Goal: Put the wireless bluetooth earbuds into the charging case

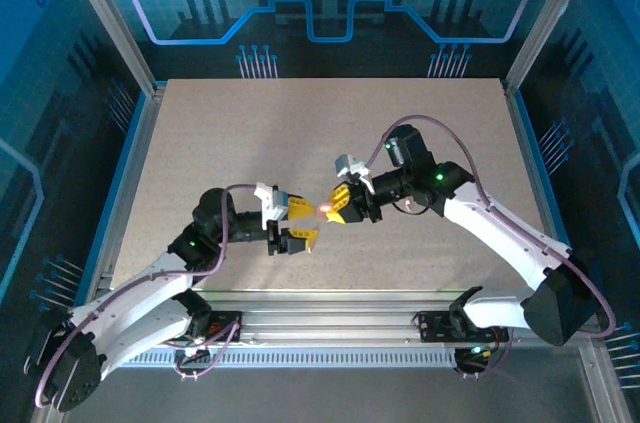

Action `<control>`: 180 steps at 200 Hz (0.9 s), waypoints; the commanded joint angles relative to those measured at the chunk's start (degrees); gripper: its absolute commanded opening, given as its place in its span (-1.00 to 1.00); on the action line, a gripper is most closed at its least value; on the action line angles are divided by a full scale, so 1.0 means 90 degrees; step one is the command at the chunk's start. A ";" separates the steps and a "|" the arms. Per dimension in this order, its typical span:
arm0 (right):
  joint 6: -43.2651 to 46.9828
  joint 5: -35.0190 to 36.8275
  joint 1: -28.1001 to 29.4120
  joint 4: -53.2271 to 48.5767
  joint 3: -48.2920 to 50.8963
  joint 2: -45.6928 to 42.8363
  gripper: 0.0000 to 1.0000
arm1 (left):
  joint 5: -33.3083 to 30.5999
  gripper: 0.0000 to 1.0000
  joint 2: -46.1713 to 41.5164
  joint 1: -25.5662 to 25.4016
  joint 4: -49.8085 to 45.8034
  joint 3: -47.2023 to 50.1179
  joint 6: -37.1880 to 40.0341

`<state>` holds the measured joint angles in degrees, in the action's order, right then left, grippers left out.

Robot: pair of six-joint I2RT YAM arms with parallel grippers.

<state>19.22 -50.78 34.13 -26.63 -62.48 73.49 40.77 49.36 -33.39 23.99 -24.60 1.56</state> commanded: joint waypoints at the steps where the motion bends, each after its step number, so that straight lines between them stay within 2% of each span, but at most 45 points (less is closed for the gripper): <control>1: 0.0418 0.0400 0.0235 -0.0673 -0.0349 0.0004 -0.71 | -0.0047 0.17 -0.0045 -0.0087 -0.0679 -0.0167 0.0671; 25: 0.0614 0.0657 0.0469 -0.0913 -0.0543 0.0108 -0.71 | -0.0104 0.20 -0.0043 -0.0112 -0.0645 -0.0122 0.0704; 95: 0.0696 0.0633 0.0674 -0.0962 -0.0695 0.0388 -0.70 | -0.0008 0.20 0.0006 -0.0118 -0.0416 -0.0082 0.0545; 150: 0.0692 0.0584 0.0690 -0.0880 -0.0714 0.0510 -0.69 | 0.0011 -0.10 0.0111 -0.0117 -0.0254 -0.0088 0.0388; 180: 0.0696 0.0555 0.0690 -0.0898 -0.0743 0.0579 -0.69 | -0.0016 -0.12 0.0130 -0.0116 -0.0133 -0.0069 0.0263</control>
<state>24.51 -44.97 39.48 -33.65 -67.20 77.91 39.90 50.30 -34.04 20.01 -24.60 4.84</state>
